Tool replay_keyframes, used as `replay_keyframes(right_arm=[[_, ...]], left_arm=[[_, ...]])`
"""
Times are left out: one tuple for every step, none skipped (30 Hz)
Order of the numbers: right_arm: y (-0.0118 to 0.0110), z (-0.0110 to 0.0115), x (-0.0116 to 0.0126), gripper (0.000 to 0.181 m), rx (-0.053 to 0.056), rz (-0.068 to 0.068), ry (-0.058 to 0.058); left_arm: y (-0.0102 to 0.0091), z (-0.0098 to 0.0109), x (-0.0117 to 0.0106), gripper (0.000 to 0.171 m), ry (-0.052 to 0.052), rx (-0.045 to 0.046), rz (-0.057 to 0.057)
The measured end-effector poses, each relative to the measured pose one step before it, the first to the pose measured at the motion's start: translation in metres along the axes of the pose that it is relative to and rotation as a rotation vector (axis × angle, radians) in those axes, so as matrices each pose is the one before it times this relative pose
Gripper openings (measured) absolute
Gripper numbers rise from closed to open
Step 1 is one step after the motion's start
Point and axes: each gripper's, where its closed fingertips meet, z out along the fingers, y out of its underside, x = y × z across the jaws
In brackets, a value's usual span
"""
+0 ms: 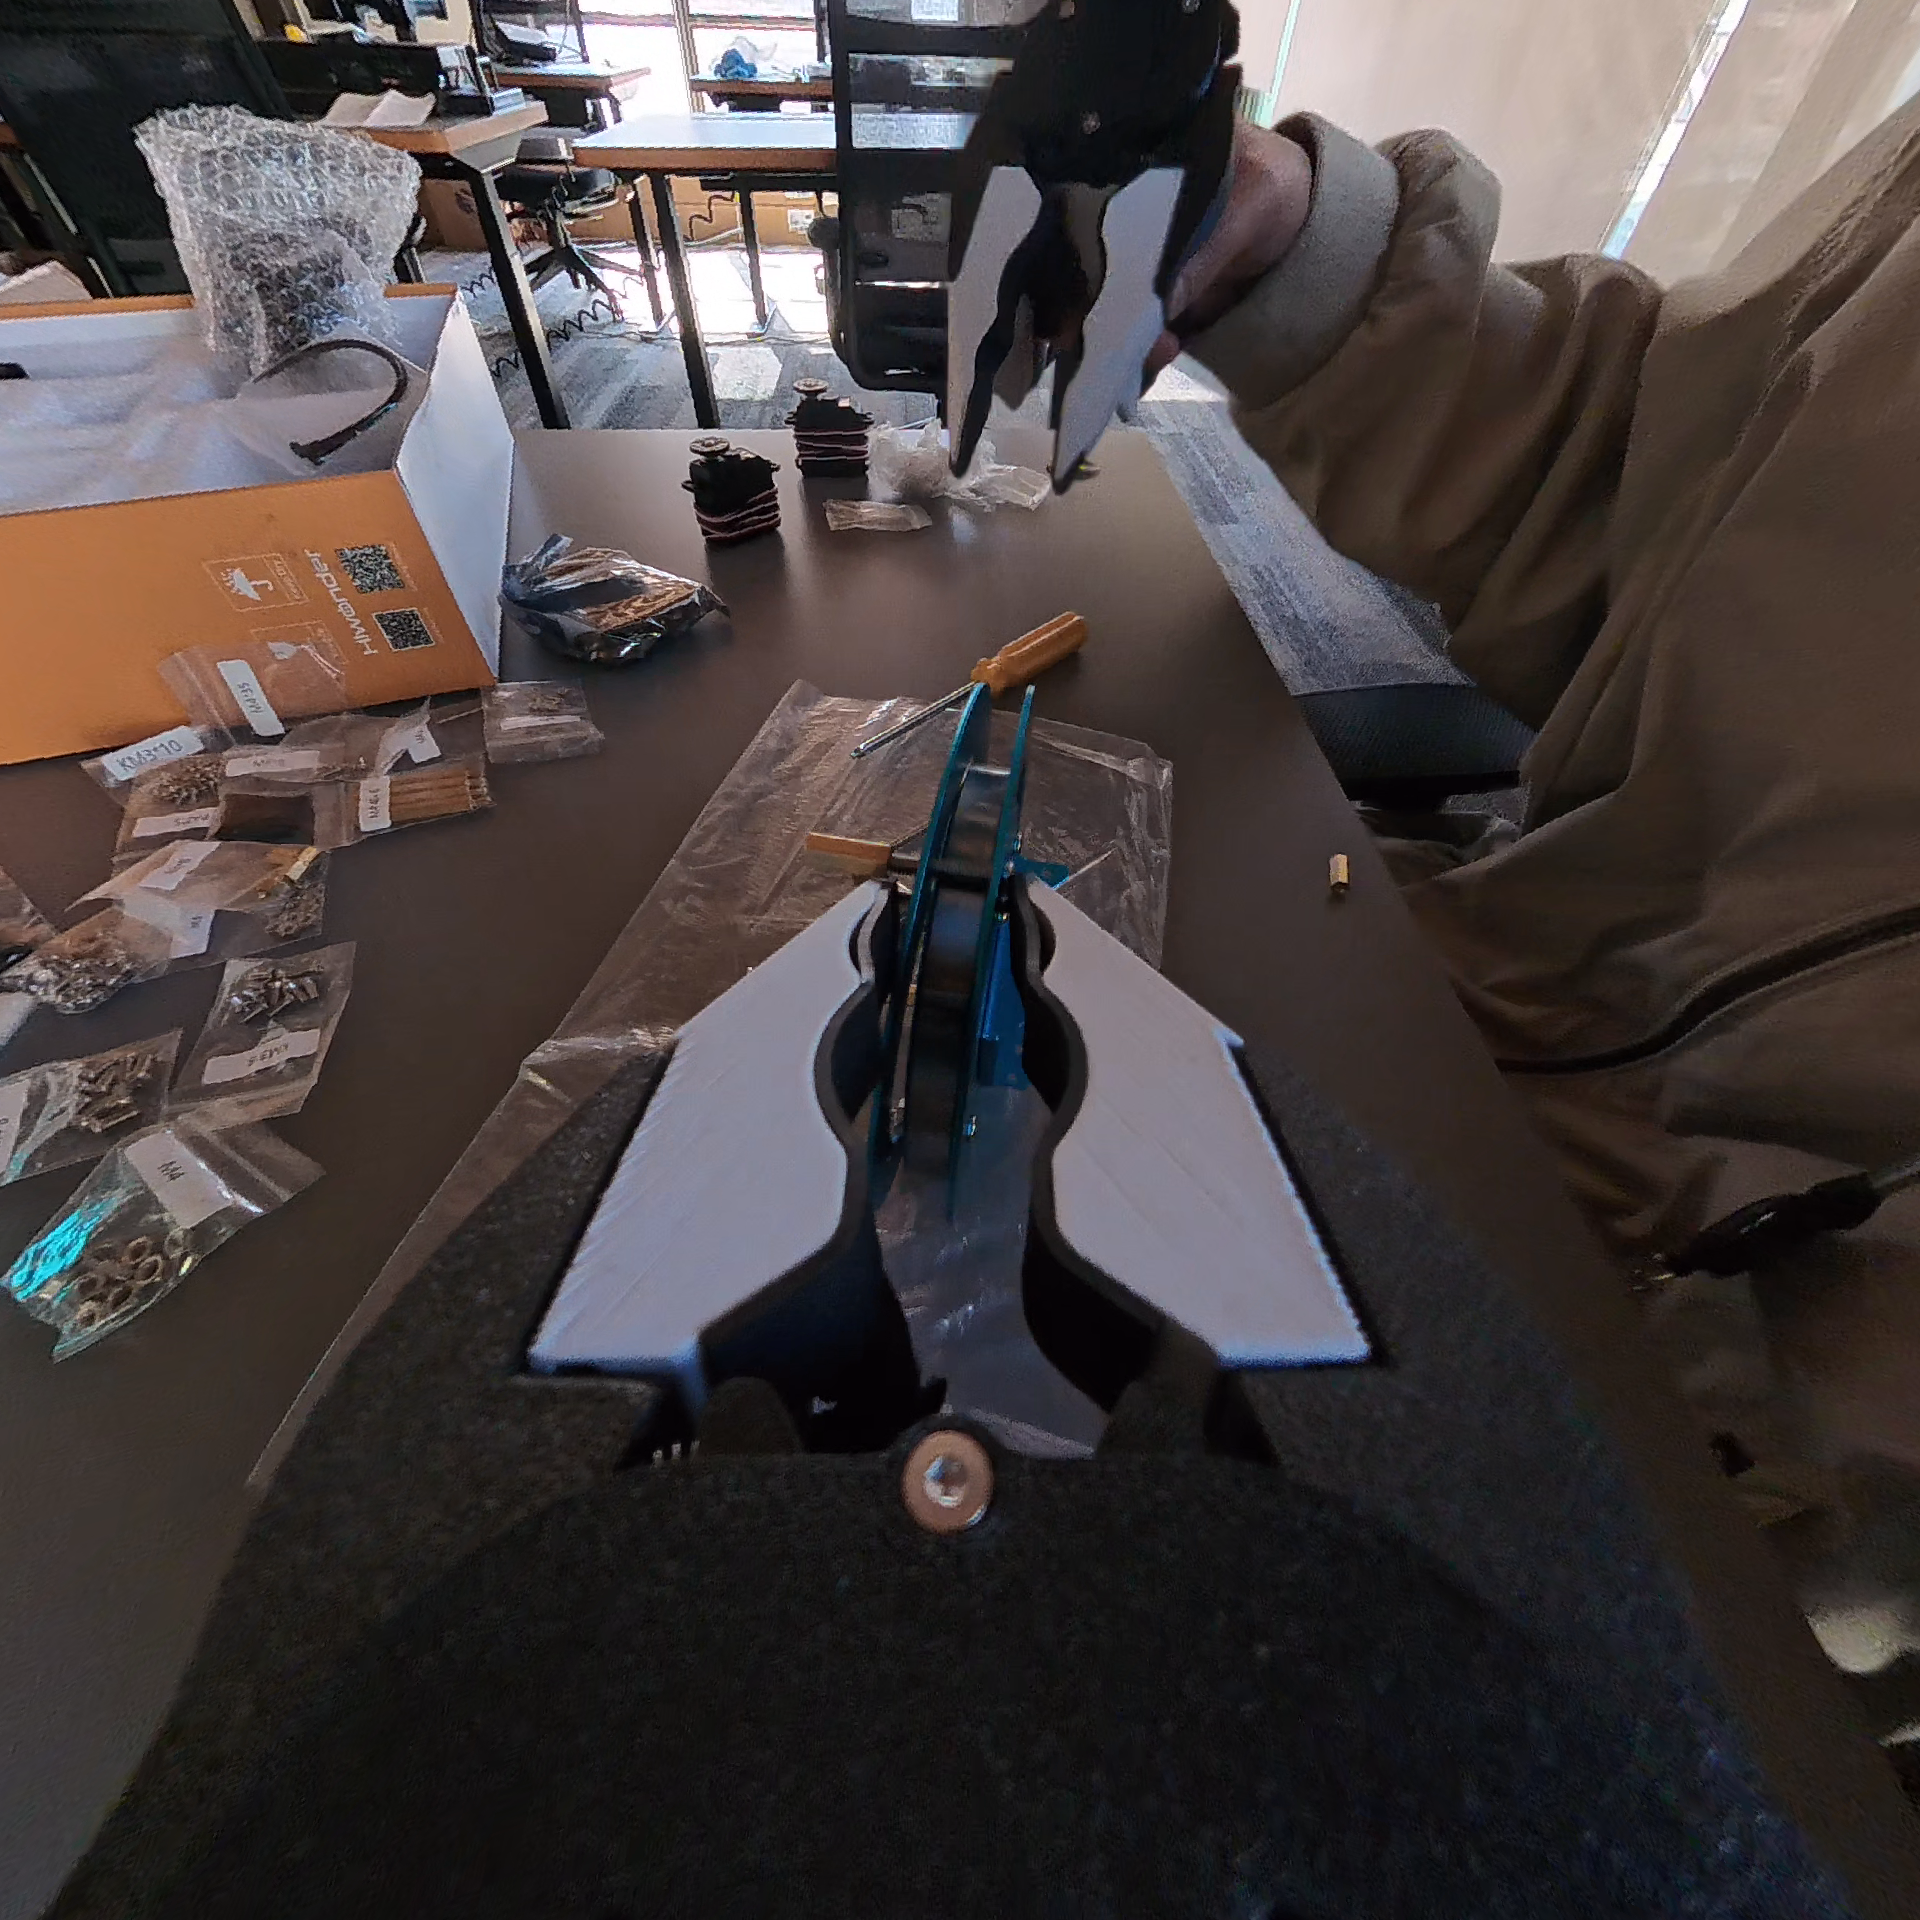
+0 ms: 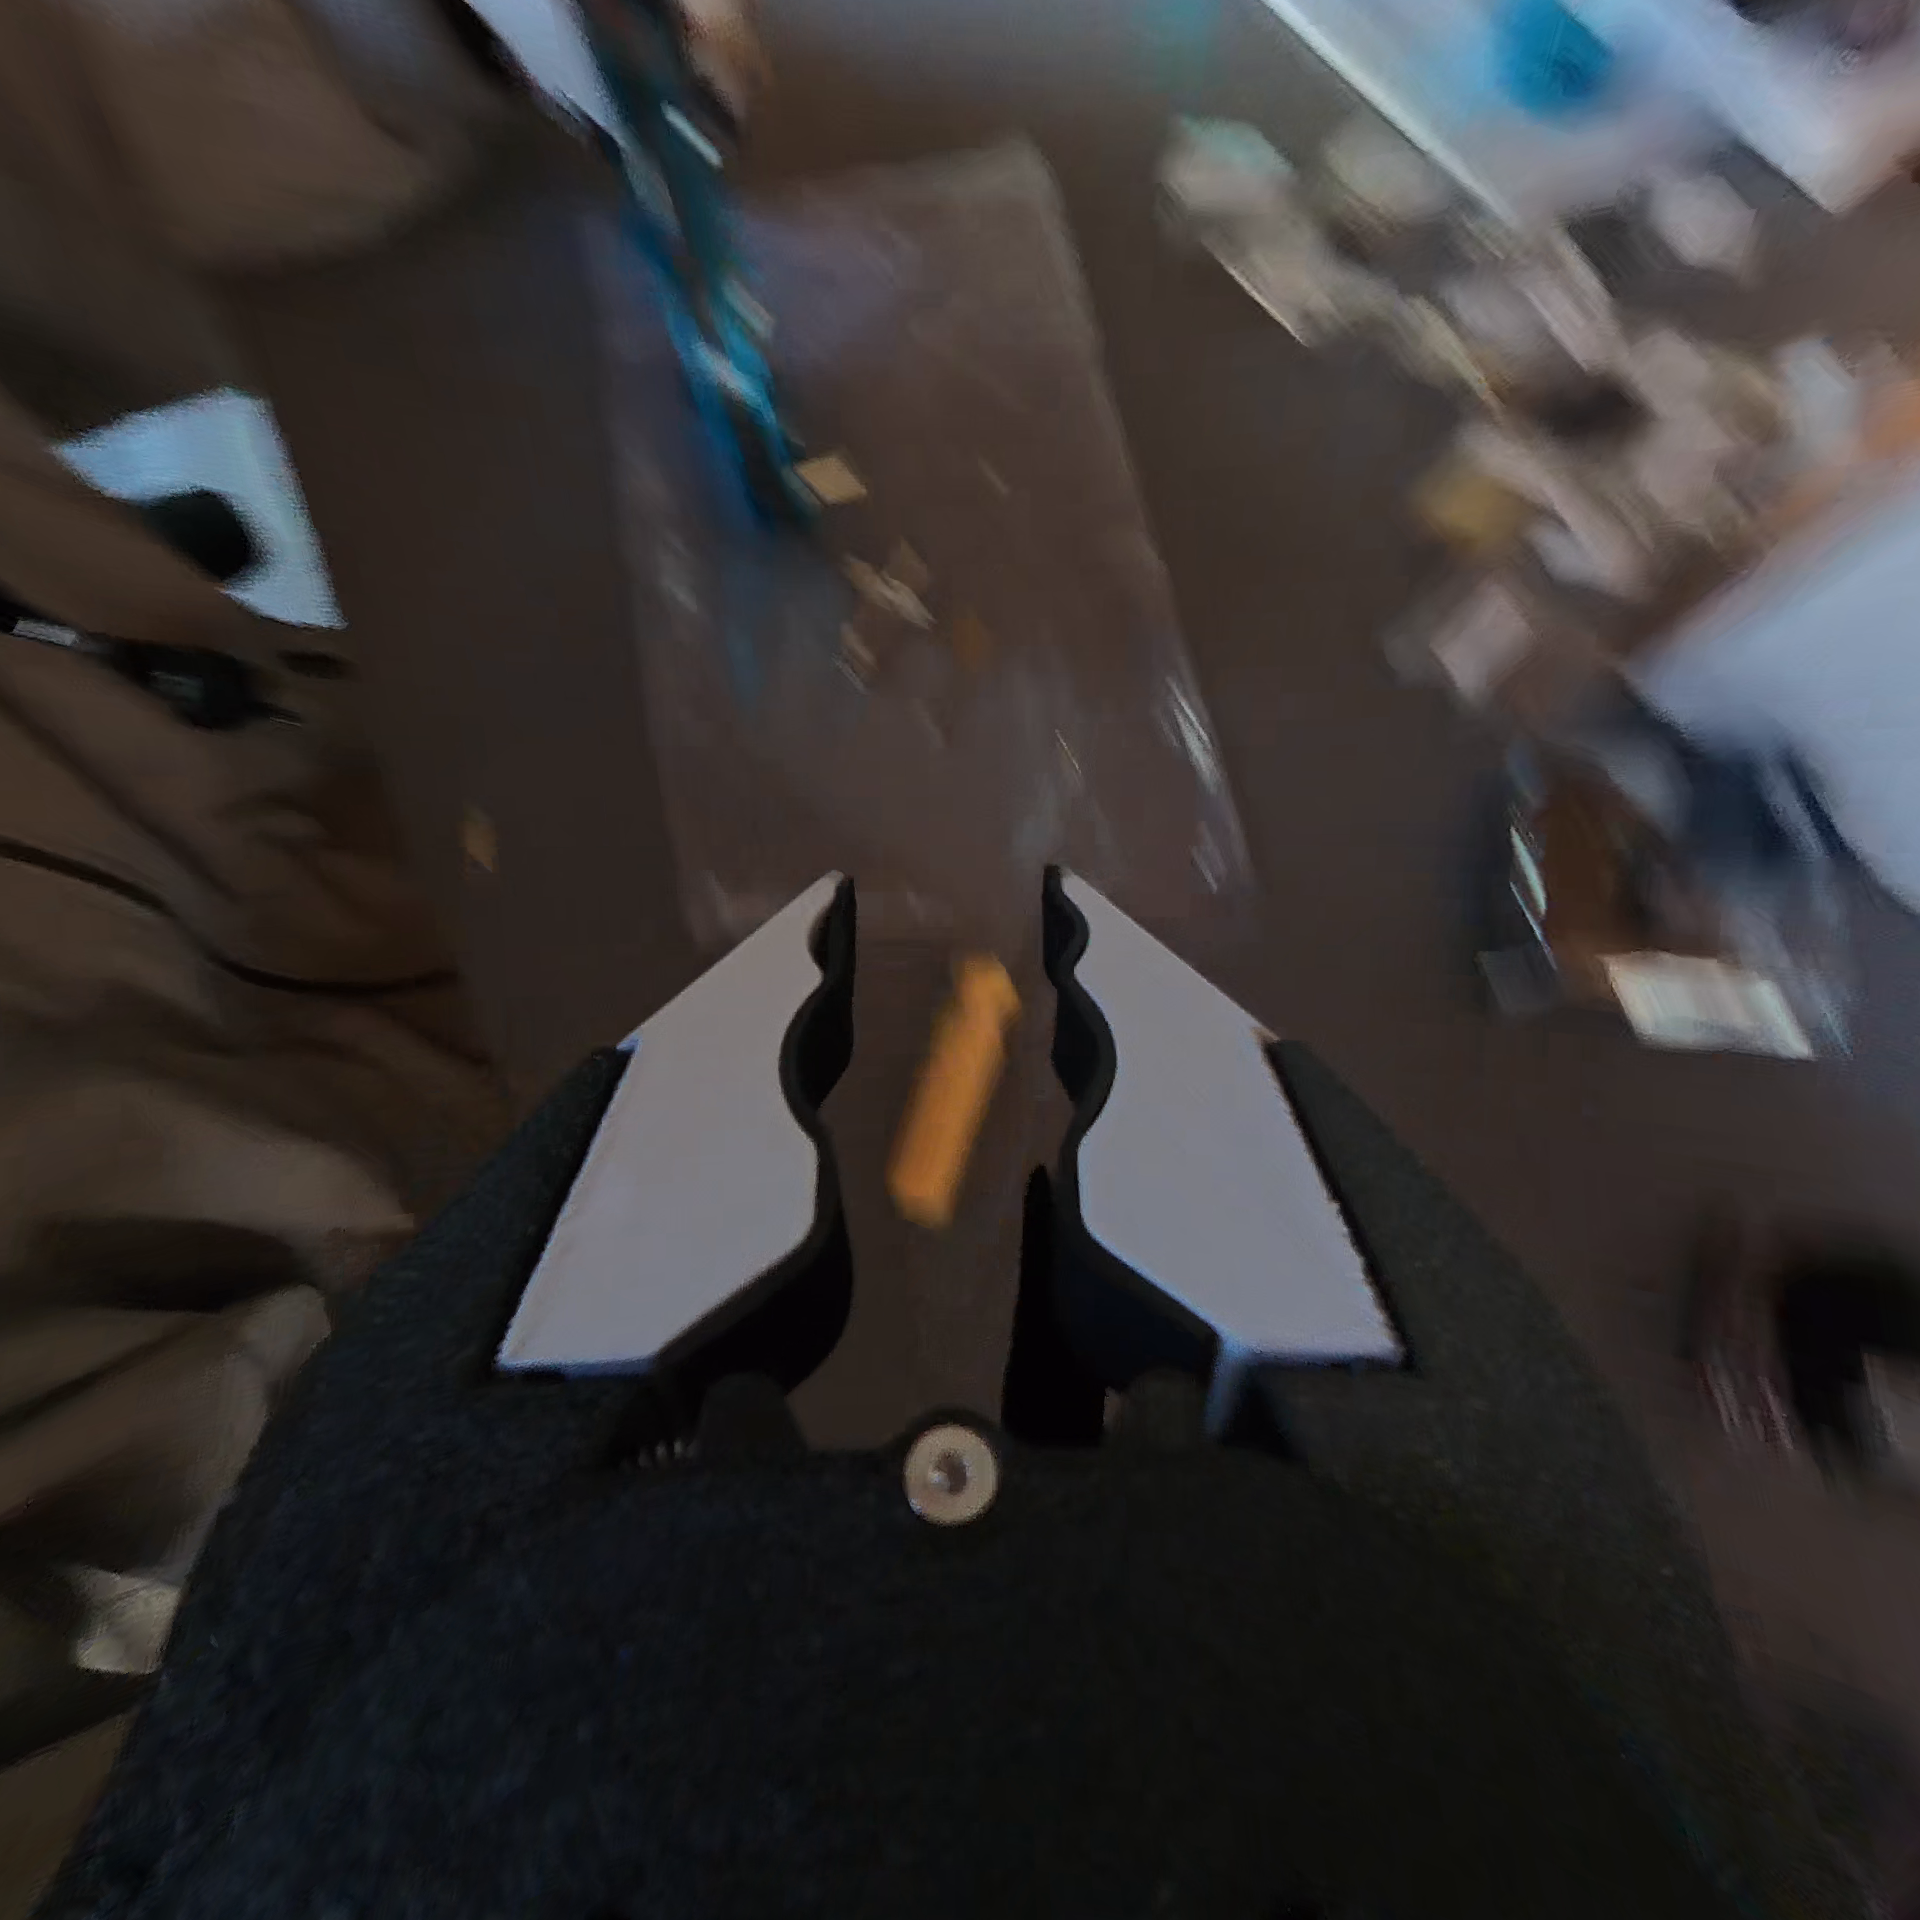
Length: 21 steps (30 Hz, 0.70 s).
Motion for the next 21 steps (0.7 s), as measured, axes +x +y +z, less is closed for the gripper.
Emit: replay_keyframes(right_arm=[[0.01648, -0.0111, 0.00968, 0.035, -0.0177, 0.0314, 0.0469], [0.01551, -0.00988, 0.0095, 0.035, -0.0185, 0.0387, 0.0333], [0.01434, -0.00834, 0.01198, 0.035, -0.0194, 0.0325, 0.0428], [0.01342, -0.00592, 0.01283, 0.035, -0.0192, 0.0227, 0.0485], [0.0104, -0.00285, 0.00757, 0.035, -0.0112, 0.0217, 0.0238], [0.00665, -0.00018, 0.0026, 0.034, -0.0003, 0.0184, 0.0038], [0.00765, 0.00163, 0.00299, 0.034, -0.0158, 0.0097, 0.0177], [0.00953, 0.00203, 0.00497, 0.035, -0.0285, -0.002, 0.0378], [0.00738, 0.00153, 0.00337, 0.035, -0.0116, 0.0015, 0.029], [0.00503, 0.00049, 0.00119, 0.036, 0.0049, 0.0198, 0.0081], [0.00357, -0.00046, 0.00108, 0.036, 0.0154, 0.0376, -0.0003], [0.00308, -0.00114, 0.00238, 0.035, 0.0175, 0.0333, 0.0011], [0.00208, -0.00147, 0.00409, 0.035, 0.0158, 0.0147, 0.0071], [-0.00117, -0.00192, 0.00561, 0.034, 0.0201, 0.0017, 0.0108], [-0.00479, -0.00182, 0.00376, 0.033, 0.0231, -0.0005, -0.0034], [-0.00847, -0.00089, -0.00048, 0.033, 0.0253, 0.0036, -0.0269], [-0.01142, 0.00146, -0.00557, 0.033, 0.0254, 0.0033, -0.0469], [-0.01259, 0.00529, -0.00885, 0.034, 0.0183, -0.0023, -0.0484], [-0.0137, 0.00938, -0.01211, 0.035, 0.0162, -0.0233, -0.0444], [-0.01648, 0.01295, -0.01627, 0.033, 0.0338, -0.0409, -0.0487], [-0.01724, 0.0166, -0.01888, 0.031, 0.0399, -0.0383, -0.0609]], left_arm=[[0.00063, -0.00146, 0.00039, 0.019, -0.0022, 0.00021, 0.0057], [0.00091, -0.00175, -0.00036, 0.019, -0.007, 0.00198, -0.0008], [0.00097, -0.00194, -0.00053, 0.019, -0.007, 0.0028, -0.0047], [0.00101, -0.00203, -0.00029, 0.019, -0.0064, 0.00261, -0.0023], [0.00089, -0.00165, -0.00045, 0.02, -0.006, 0.00348, 0.0003], [0.00069, -0.00126, -0.0005, 0.019, -0.0043, 0.0042, -0.0023], [0.00041, -0.00072, -0.00064, 0.019, -0.0035, 0.00425, -0.005], [-0.00002, -0.00005, -0.0006, 0.019, -0.0018, 0.00281, -0.0038], [-0.00009, 0.00016, -0.00003, 0.019, -0.0004, -0.00043, 0.0001], [-0.00008, 0.00008, 0.00052, 0.019, 0.0002, -0.00114, 0.0055], [-0.00014, 0.00015, 0.00102, 0.019, 0.0013, 0.0001, 0.0069], [-0.00021, 0.00035, 0.00073, 0.019, 0.0012, -0.0007, 0.0017], [-0.00024, 0.00032, 0.00039, 0.019, -0.0018, -0.0013, 0.0018], [-0.00021, 0.00035, 0.00046, 0.019, -0.0006, -0.00075, 0.002], [-0.00022, 0.00031, 0.0009, 0.019, 0.0028, 0.00109, 0.0021], [-0.00015, 0.00015, 0.00059, 0.019, 0.0041, 0.00265, 0.0004], [0.00011, -0.00013, 0.00021, 0.019, 0.0041, 0.00362, -0.0026], [0.00046, -0.00075, 0.0001, 0.019, 0.0069, 0.00122, -0.0037], [0.00073, -0.00138, -0.00026, 0.02, 0.0058, -0.00219, -0.0004], [0.0008, -0.00143, -0.00109, 0.019, 0.0027, -0.00274, -0.0024], [0.00067, -0.00111, -0.00132, 0.019, 0.0021, 0.00015, -0.0067]])
